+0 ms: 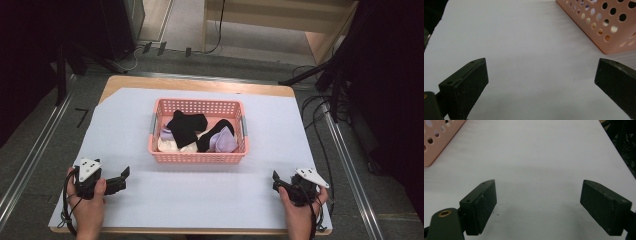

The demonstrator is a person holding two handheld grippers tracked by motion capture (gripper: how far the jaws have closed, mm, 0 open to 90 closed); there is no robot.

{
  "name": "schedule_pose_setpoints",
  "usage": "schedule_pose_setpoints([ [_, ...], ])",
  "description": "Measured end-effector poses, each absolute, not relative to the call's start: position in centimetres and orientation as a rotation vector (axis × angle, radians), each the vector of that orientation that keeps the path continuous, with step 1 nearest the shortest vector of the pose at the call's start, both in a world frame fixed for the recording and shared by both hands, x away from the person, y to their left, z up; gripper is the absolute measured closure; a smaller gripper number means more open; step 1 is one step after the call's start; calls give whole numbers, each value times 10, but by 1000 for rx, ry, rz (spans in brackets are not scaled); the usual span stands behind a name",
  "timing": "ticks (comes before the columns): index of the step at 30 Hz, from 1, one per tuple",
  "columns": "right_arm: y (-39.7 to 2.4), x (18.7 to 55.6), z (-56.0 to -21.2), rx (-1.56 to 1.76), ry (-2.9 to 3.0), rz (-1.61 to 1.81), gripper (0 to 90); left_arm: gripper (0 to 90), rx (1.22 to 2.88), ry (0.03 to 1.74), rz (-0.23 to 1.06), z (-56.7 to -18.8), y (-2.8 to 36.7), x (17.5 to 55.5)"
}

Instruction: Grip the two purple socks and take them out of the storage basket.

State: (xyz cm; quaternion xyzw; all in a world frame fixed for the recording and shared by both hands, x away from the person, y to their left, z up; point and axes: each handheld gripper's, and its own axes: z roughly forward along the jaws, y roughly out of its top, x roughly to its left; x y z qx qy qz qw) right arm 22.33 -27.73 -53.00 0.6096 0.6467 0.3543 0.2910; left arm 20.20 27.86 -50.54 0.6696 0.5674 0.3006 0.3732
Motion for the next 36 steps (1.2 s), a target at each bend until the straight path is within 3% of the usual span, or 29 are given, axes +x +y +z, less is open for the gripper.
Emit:
schedule_pose_setpoints([
  [13,-279,219,-523,1606,1676,992,196,0,1681,1480,722,-506,285,203],
  [19,-278,220,-506,1589,1653,1054,226,0,1630,1503,777,-506,285,199],
  [22,-274,224,-496,1576,1647,1115,306,0,1679,1462,770,-505,282,200],
  [36,-235,240,-453,1510,1700,1186,354,0,1726,1409,782,-505,277,199],
])
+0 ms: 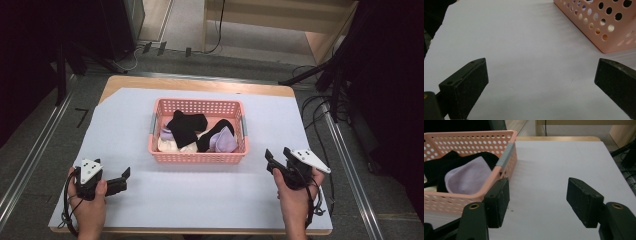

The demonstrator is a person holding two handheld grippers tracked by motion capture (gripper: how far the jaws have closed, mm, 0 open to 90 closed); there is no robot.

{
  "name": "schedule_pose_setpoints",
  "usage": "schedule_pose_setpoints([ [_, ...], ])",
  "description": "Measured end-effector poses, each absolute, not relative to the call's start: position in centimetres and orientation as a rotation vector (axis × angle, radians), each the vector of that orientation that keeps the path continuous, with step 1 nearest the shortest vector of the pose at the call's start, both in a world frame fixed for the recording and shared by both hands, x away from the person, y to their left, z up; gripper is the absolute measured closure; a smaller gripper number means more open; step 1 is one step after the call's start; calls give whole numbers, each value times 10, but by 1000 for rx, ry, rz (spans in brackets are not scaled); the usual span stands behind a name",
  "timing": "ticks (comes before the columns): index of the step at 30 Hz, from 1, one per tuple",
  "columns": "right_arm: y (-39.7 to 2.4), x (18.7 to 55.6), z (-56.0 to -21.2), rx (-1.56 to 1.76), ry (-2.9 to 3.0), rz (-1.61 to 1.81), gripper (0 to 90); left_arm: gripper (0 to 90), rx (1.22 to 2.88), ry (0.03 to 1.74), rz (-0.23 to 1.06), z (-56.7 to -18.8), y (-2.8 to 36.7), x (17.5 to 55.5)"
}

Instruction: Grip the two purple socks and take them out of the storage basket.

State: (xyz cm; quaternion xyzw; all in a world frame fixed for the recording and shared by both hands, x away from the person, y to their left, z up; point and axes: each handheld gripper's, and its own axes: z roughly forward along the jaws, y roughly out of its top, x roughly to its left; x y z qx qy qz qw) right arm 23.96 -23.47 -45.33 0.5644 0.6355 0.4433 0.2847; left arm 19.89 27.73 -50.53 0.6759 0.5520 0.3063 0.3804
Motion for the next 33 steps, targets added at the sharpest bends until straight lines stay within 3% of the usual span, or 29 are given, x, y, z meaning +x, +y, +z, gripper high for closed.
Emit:
schedule_pose_setpoints([
  [14,-178,265,-443,1458,1811,1206,345,0,1738,1420,771,-506,277,201],
  [33,-137,285,-443,1438,1904,1177,417,0,1741,1416,761,-506,277,201],
])
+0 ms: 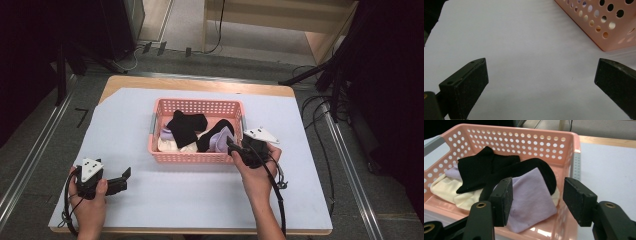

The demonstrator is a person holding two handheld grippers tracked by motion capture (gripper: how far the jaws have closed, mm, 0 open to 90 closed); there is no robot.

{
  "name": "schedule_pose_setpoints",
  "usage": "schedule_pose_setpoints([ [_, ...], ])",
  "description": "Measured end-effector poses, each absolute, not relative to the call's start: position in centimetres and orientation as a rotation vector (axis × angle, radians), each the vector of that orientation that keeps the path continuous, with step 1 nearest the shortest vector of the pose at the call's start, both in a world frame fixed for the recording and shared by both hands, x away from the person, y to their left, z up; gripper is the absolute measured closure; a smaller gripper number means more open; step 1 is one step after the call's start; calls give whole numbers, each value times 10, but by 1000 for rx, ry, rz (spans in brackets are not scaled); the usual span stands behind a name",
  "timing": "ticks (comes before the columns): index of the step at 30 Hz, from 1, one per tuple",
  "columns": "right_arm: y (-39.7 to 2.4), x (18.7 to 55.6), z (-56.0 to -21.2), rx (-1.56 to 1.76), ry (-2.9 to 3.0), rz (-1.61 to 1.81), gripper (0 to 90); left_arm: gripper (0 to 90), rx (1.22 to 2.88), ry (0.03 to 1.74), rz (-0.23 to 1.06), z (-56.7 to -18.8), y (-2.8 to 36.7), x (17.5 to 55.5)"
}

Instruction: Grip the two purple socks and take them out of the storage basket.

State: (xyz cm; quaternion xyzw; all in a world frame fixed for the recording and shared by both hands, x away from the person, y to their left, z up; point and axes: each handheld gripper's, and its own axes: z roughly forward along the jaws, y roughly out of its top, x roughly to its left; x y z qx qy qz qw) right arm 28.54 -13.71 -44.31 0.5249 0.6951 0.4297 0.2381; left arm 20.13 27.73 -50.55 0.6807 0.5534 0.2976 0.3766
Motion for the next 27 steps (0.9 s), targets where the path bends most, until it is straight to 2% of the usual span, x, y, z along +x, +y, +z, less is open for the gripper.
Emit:
schedule_pose_setpoints([
  [13,-113,300,-457,1463,1969,1116,429,0,1746,1415,760,-506,277,202],
  [27,-106,309,-463,1513,1980,1012,438,0,1751,1418,758,-505,277,202],
])
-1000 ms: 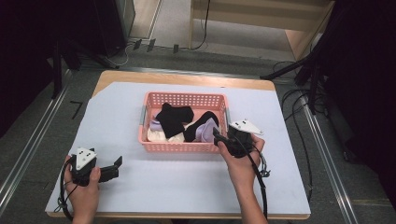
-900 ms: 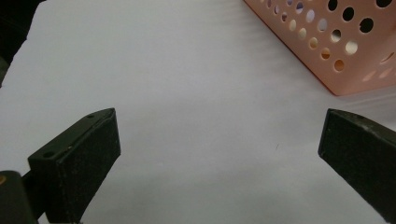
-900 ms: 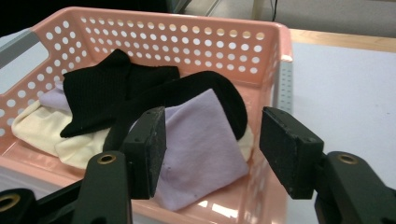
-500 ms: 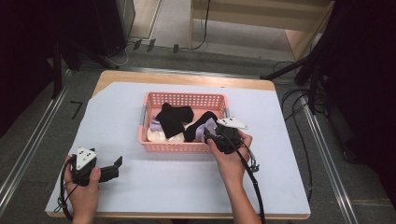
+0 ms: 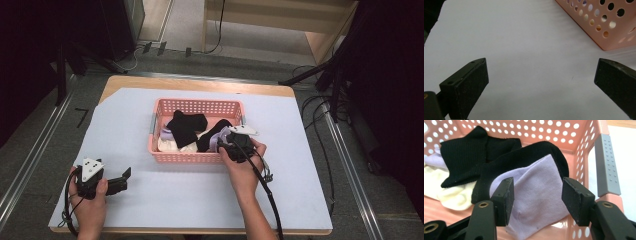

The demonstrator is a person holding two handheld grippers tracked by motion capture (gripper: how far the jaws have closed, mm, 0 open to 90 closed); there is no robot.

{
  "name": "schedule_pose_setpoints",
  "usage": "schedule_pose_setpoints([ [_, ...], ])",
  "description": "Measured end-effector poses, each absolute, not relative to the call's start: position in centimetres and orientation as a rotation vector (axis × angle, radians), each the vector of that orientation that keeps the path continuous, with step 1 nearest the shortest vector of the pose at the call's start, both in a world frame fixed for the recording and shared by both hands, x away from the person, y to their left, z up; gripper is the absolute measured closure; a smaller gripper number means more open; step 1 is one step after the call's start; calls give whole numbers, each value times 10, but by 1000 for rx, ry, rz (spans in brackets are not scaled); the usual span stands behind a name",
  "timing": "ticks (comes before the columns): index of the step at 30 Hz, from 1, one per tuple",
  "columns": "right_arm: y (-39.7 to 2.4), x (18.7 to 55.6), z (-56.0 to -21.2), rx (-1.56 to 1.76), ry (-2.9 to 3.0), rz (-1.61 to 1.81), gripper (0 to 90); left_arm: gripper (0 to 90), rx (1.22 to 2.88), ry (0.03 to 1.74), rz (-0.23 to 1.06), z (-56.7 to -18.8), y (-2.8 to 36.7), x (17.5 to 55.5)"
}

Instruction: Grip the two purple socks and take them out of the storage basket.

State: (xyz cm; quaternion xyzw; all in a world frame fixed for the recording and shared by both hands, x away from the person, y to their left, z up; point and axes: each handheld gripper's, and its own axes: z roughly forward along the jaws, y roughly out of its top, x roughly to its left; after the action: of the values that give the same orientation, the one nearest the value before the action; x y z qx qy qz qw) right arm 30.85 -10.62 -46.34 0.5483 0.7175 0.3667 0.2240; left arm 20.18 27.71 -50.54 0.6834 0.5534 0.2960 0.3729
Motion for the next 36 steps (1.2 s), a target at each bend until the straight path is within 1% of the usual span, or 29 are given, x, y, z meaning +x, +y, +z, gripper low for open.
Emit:
schedule_pose_setpoints([
  [8,-108,311,-461,1504,1989,1027,445,0,1751,1418,756,-505,277,202],
  [13,-107,315,-461,1505,1988,977,448,0,1755,1416,760,-506,277,202],
  [21,-102,323,-461,1518,2016,900,434,0,1762,1416,749,-506,277,203],
  [26,-103,327,-462,1544,2047,922,433,0,1767,1419,750,-506,276,203],
  [30,-105,330,-461,1567,2086,925,465,2,1766,1423,744,-506,277,204],
  [32,-107,332,-461,1578,2089,940,466,24,1769,1420,744,-506,277,204],
  [34,-108,332,-461,1587,2091,958,494,28,1765,1425,743,-506,277,204],
  [36,-106,330,-460,1577,2088,967,476,28,1763,1428,744,-506,277,204],
])
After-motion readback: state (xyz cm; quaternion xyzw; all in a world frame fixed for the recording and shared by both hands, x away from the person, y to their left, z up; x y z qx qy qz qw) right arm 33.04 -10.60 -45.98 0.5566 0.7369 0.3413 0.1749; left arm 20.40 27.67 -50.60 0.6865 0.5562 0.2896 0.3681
